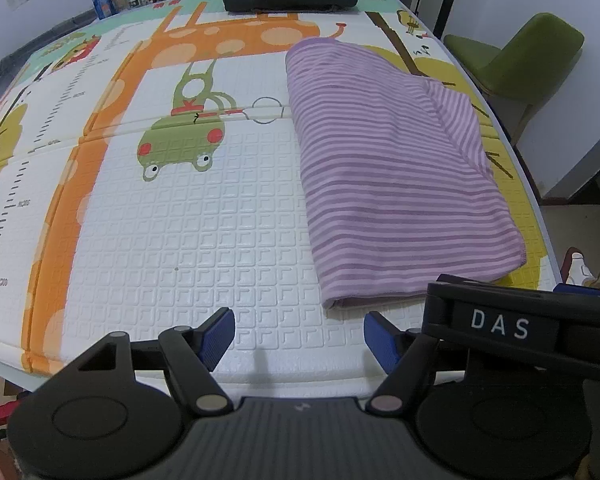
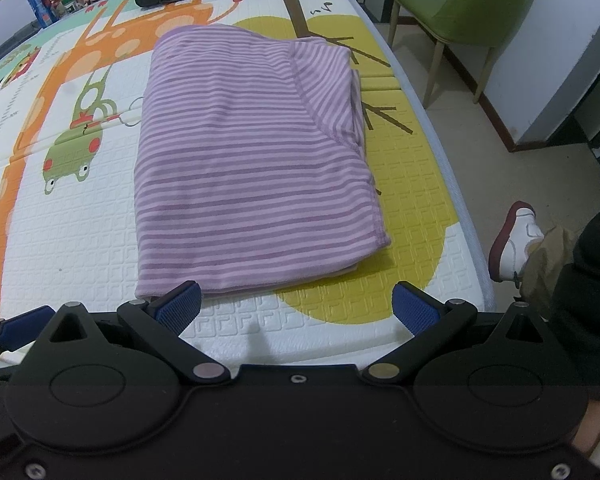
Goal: Fold clothes
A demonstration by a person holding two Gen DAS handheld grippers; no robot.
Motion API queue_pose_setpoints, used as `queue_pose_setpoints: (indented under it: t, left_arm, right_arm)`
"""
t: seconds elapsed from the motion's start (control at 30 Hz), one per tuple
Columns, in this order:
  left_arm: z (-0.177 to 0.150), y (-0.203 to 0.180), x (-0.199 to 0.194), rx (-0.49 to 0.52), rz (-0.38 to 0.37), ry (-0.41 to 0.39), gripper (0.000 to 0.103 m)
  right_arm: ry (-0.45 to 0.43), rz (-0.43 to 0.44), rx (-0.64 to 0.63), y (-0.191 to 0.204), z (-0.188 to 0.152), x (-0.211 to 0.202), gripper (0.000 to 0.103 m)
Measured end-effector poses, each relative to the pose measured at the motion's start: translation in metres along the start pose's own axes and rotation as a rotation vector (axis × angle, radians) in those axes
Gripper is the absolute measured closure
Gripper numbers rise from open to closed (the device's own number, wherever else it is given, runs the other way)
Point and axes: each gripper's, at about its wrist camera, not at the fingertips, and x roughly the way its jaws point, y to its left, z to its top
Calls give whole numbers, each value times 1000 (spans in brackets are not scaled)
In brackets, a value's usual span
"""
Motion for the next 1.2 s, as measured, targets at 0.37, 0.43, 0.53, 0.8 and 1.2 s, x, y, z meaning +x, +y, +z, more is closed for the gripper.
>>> queue_pose_setpoints:
  t: [0.37,0.43,0.53,0.8,1.2]
  left_arm:
    - [2,-5,2,26,-8,-6,28]
    - [2,-4,3,20,-7,-2,28]
    - [3,-3,4,9,-5,4,28]
    - [2,-3,3,18,-9,-1,20]
    - [2,4,4,-22,-5,1,22]
  right_arm:
    - [7,1,3,-1,2,4,1]
    - [6,0,3,-1,2,4,1]
    - [4,-3,5,-2,2,4,1]
    - [6,-5,4,-2,3,6,1]
    - [-2,-4,0,1,3,4,1]
